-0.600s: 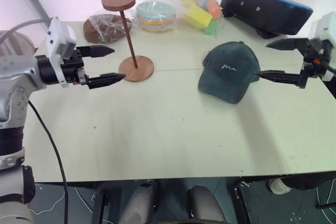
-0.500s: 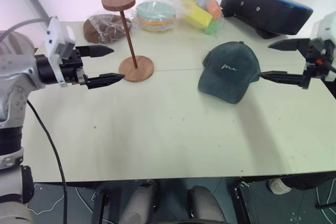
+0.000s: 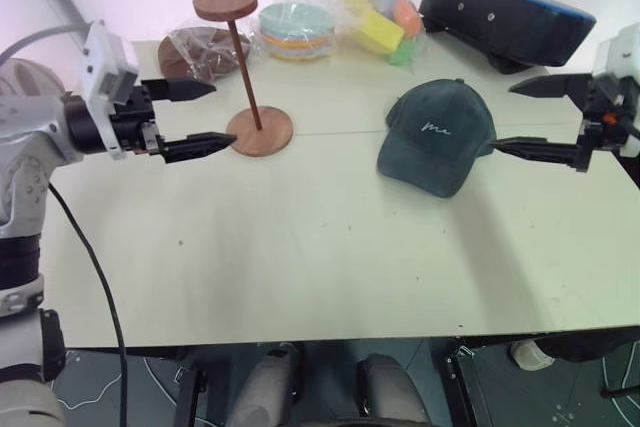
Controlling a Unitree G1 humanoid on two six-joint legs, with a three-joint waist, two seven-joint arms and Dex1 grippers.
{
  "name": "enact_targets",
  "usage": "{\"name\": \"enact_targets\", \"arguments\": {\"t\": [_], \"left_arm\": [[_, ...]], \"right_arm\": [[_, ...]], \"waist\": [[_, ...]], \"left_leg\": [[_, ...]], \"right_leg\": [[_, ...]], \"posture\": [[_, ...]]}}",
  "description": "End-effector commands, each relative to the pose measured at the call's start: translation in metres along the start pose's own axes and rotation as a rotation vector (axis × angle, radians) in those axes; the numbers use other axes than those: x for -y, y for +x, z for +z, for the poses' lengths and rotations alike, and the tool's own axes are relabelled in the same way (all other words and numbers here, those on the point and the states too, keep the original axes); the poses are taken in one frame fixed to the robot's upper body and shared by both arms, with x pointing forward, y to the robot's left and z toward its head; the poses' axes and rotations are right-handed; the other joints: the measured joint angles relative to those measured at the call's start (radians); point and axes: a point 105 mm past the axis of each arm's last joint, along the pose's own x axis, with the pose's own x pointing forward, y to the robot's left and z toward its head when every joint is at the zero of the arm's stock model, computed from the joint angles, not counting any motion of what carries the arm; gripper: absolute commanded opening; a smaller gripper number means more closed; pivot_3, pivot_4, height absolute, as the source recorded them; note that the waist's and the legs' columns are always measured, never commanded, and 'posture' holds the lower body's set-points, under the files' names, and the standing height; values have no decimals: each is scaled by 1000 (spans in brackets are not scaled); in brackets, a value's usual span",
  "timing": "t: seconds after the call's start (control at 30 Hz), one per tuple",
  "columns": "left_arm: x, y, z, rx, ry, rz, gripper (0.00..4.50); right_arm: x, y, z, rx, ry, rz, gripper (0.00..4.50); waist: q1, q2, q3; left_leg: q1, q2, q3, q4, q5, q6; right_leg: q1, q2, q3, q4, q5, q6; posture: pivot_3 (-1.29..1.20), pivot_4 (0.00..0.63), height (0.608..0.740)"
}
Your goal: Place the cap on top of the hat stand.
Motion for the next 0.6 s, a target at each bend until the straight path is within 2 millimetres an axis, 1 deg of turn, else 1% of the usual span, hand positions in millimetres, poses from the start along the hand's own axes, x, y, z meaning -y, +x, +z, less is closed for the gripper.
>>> {"name": "enact_targets", "arguments": {"t": [0.03, 0.43, 0.6], "left_arm": [[-3, -8, 15, 19, 50, 23, 4469], [-6, -8, 16, 21, 62, 27, 4469], [-6, -8, 15, 17, 62, 29, 4469]], "right_arm": [[2, -9, 14, 26, -47, -30, 4500], [0, -9, 13, 19, -48, -23, 4500], [-4, -9, 5, -36, -69, -15, 4500]], "waist": [[0, 0, 0], [1, 0, 0], [1, 0, 0]], "left_leg": [[0, 0, 0, 0, 0, 0], [0, 0, 0, 0, 0, 0], [0, 0, 0, 0, 0, 0]], "right_leg": [[0, 0, 0, 0, 0, 0], [0, 0, 0, 0, 0, 0], [0, 0, 0, 0, 0, 0]], "posture": [[0, 150, 740], [0, 150, 740], [0, 150, 740]]}}
